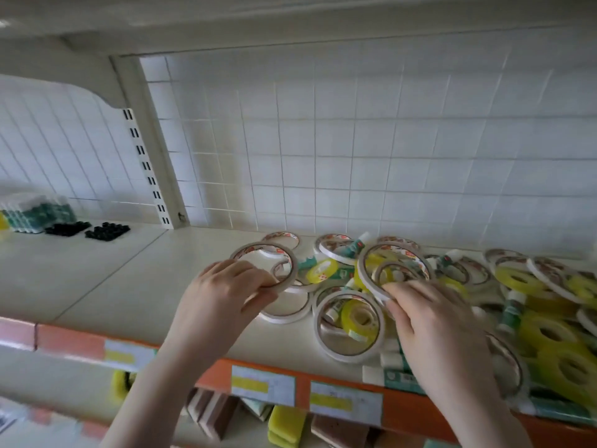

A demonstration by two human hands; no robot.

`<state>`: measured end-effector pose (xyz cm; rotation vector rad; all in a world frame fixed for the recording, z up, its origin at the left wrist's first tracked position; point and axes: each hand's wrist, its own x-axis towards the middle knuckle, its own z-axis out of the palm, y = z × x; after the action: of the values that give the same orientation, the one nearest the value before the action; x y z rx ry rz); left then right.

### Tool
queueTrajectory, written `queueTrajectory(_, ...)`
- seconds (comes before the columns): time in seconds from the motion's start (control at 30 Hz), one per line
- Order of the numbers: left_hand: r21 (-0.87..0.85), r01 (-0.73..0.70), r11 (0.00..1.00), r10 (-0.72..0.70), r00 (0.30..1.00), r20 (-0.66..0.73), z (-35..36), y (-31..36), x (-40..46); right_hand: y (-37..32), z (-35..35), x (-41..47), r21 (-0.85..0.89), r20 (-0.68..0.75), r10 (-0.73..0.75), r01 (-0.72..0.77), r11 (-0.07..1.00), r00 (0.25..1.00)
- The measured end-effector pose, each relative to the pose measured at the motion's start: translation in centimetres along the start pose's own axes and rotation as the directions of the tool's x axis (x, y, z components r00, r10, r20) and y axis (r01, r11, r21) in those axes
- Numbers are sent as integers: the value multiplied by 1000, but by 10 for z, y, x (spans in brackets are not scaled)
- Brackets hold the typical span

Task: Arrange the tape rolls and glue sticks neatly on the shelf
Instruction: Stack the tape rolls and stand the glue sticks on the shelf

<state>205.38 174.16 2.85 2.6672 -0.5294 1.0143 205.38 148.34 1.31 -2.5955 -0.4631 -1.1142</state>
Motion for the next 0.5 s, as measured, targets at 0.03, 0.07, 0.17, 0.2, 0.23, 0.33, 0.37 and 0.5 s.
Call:
queueTrajectory(0.03, -2, 20, 1000, -20, 1000, -2, -9, -11, -6, -14, 5, 3, 6, -6, -11, 11, 1000, 1000)
queueTrajectory(0.07, -2, 36, 999, -36, 999, -3, -18, -22, -13, -28, 10, 6, 8, -18, -20, 20, 1000, 1000)
queueTrajectory(0.17, 23, 68, 997, -68, 998, 0, -47, -67, -37, -82, 31, 14, 17, -41, -46, 47, 999, 998)
queueTrajectory(0.2, 33, 81, 996, -81, 997, -4, -58, -85, -47, -103, 40, 16, 17, -46, -50, 50, 999, 998)
queueTrajectory(0.23, 40, 93, 995, -92, 996, -10, -69, -104, -57, -125, 49, 18, 20, -50, -53, 54, 998, 997)
queueTrajectory(0.33, 74, 111, 991, -111, 994, -3, -104, -167, -88, -198, 81, 26, 41, -55, -85, 87, 995, 995)
queueTrajectory(0.37, 95, 115, 989, -117, 993, 8, -115, -187, -98, -223, 92, 29, 51, -52, -99, 102, 994, 994)
queueTrajectory(0.5, 123, 145, 982, -150, 988, 36, -155, -264, -135, -315, 131, 44, 104, 0, -118, 117, 988, 993)
